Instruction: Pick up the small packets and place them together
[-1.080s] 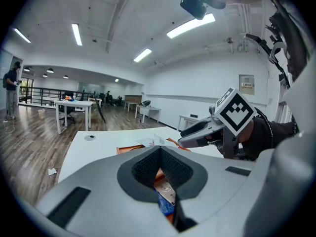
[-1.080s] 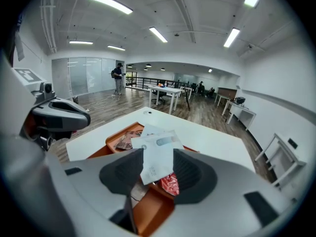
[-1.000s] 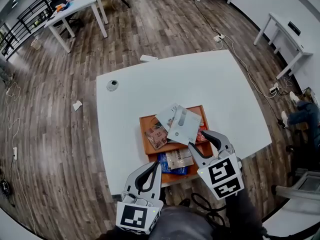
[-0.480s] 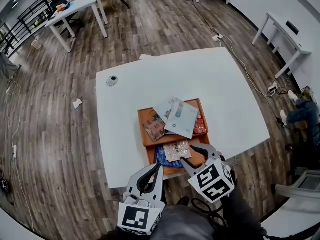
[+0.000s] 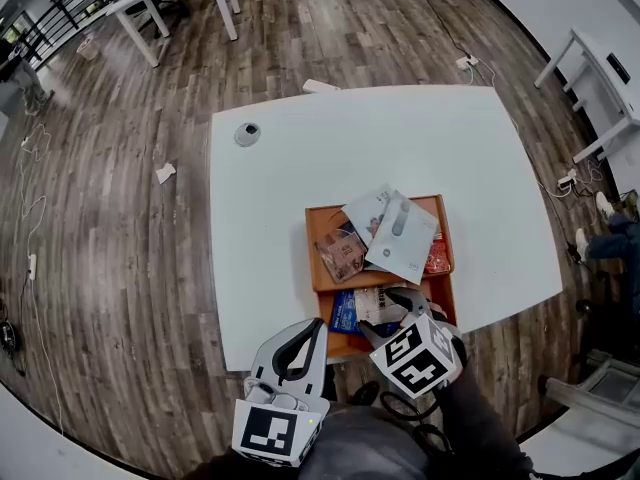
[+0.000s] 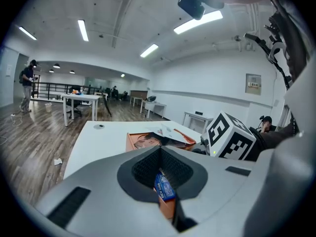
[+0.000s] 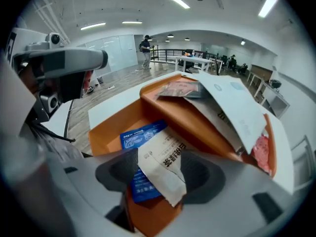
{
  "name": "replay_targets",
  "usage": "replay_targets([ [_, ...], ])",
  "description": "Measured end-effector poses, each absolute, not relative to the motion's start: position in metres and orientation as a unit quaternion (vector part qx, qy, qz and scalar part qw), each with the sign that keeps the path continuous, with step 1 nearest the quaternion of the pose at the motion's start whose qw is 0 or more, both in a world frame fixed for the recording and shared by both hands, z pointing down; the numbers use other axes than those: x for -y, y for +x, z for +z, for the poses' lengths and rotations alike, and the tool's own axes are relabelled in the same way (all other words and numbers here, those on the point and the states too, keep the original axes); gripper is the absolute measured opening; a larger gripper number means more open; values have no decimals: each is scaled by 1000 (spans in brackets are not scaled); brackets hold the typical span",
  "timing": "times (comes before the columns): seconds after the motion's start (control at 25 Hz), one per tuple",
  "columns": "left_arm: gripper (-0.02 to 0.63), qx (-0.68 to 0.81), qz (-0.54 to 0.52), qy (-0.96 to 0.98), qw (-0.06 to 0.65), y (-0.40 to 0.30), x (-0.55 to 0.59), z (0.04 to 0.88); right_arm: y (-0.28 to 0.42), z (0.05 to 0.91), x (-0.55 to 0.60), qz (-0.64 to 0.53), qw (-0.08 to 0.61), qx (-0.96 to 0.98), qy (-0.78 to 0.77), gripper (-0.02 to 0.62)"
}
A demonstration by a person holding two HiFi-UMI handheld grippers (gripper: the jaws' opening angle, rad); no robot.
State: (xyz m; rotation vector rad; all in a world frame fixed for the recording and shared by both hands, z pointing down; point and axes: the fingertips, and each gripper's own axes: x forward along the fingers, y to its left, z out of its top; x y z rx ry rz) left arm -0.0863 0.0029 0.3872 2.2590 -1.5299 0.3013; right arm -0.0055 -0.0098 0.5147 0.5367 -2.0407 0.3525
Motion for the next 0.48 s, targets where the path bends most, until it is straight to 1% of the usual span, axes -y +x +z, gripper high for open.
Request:
replay_targets([
  [0.04,3,547,109,806,198,-88,-1,389,-6,518,10,146,484,834,220,264],
  [0.32,3,541,112,806,212,-89,3,400,-8,524,10,157,499,827,206,265],
  [0.36,3,540,111,807,211,-89,3,400,-8,524,9,154,500,828,202,241],
  [0.4,3,540,110,808,210,-89,3,400,-7,523,10,146,500,829,204,179],
  [0.44,3,539,109,808,211,-89,4,399,-6,523,12,136,502,828,209,32],
  [0.48,3,538,108,809,212,-89,3,399,-4,523,13,127,505,826,215,14],
])
